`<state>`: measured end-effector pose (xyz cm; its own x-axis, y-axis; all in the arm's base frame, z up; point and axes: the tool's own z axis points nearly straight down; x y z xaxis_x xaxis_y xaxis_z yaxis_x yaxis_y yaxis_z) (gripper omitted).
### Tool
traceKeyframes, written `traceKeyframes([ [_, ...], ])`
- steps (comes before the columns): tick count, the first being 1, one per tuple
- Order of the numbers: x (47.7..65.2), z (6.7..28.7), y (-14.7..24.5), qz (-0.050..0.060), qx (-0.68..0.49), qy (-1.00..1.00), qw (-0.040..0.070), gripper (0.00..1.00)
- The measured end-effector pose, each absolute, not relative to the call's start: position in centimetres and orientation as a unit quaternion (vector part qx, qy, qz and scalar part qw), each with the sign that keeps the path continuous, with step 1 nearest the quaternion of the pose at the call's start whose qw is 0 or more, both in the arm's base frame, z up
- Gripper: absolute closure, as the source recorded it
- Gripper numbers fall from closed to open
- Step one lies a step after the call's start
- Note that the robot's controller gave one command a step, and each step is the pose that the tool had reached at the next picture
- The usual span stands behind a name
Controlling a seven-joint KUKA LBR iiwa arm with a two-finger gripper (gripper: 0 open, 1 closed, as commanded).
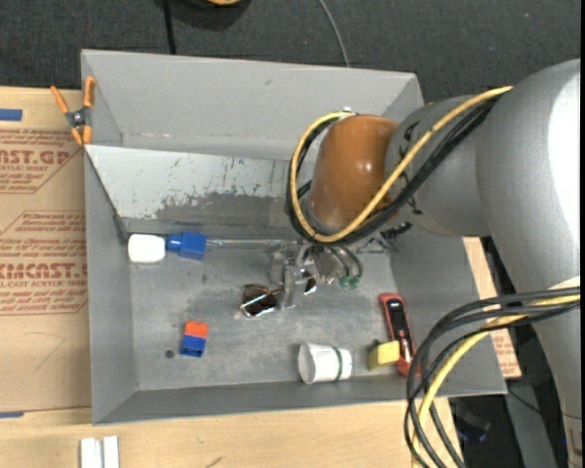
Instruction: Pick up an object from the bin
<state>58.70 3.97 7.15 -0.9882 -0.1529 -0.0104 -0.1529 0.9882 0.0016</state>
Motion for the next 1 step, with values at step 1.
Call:
traceKeyframes([
  [1,58.7,7.15,3.97,0.001,-0.077,0.997,0.005,1.0],
])
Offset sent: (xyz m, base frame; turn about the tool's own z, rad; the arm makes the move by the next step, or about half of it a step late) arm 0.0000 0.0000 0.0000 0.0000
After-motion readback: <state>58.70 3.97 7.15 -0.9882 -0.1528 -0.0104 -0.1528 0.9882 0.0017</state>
